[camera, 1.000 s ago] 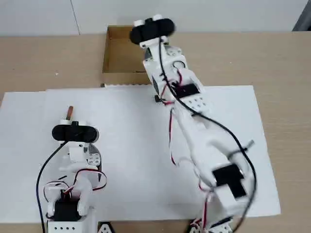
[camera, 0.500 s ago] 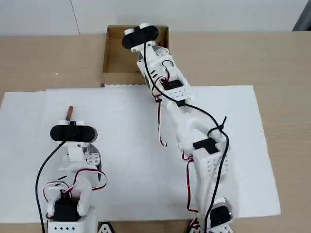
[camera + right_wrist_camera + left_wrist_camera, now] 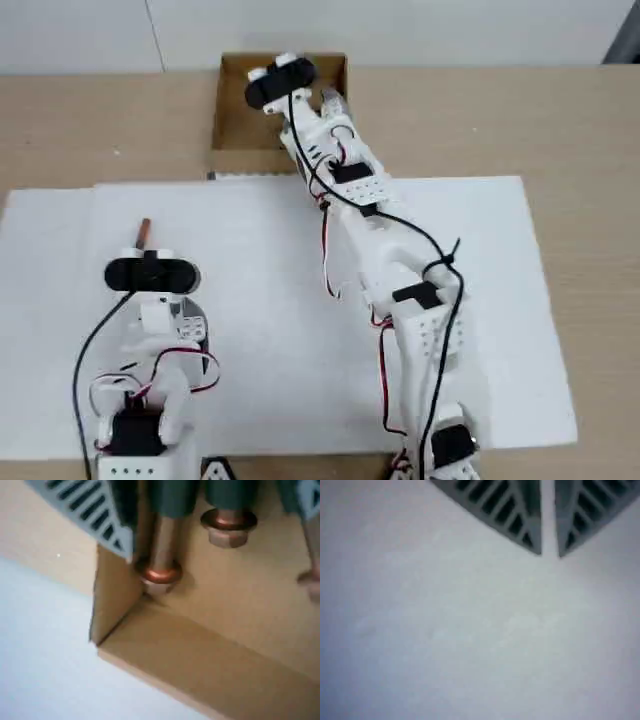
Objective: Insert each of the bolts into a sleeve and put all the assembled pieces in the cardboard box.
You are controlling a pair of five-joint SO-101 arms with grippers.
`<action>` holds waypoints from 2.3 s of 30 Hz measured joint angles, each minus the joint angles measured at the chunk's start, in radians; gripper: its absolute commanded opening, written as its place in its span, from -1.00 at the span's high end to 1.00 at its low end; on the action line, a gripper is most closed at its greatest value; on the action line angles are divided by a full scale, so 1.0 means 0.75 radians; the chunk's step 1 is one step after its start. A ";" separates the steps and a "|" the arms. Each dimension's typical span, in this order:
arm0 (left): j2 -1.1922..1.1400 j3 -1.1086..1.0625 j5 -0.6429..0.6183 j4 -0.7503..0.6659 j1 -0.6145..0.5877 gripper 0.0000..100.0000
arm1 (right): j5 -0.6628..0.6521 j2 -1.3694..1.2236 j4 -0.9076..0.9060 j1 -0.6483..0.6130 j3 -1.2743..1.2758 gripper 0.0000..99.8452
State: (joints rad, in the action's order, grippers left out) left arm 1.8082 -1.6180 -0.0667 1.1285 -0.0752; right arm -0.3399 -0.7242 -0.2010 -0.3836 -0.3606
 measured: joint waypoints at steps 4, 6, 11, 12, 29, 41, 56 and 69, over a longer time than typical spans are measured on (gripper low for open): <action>0.000 0.000 0.000 0.000 0.000 0.99 | 0.000 0.000 -0.006 0.000 -0.002 0.74; 0.000 0.000 0.000 0.000 0.000 0.99 | 0.000 0.000 -0.008 0.000 -0.002 0.79; 0.000 0.000 0.000 0.000 0.000 0.99 | 0.000 0.037 -0.053 0.000 -0.002 0.97; 0.000 0.000 0.000 0.000 0.000 0.99 | 0.000 0.065 -0.092 0.000 -0.002 1.00; 0.000 0.000 0.000 0.000 0.000 0.99 | 0.000 0.581 -0.882 0.004 -0.002 0.99; 0.000 0.000 0.000 0.000 0.000 0.99 | -0.094 0.626 -1.461 0.018 -0.002 0.98; 0.000 0.000 0.000 0.002 0.000 0.99 | -0.710 0.554 -1.508 0.068 -0.002 0.83; 0.000 0.000 0.000 0.002 0.000 0.99 | -1.086 0.477 -1.508 0.063 -0.006 0.66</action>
State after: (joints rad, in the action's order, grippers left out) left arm 1.8082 -1.6180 -0.0667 1.1301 -0.0752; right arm -1.1546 -0.3667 -1.3318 -0.3360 -0.3652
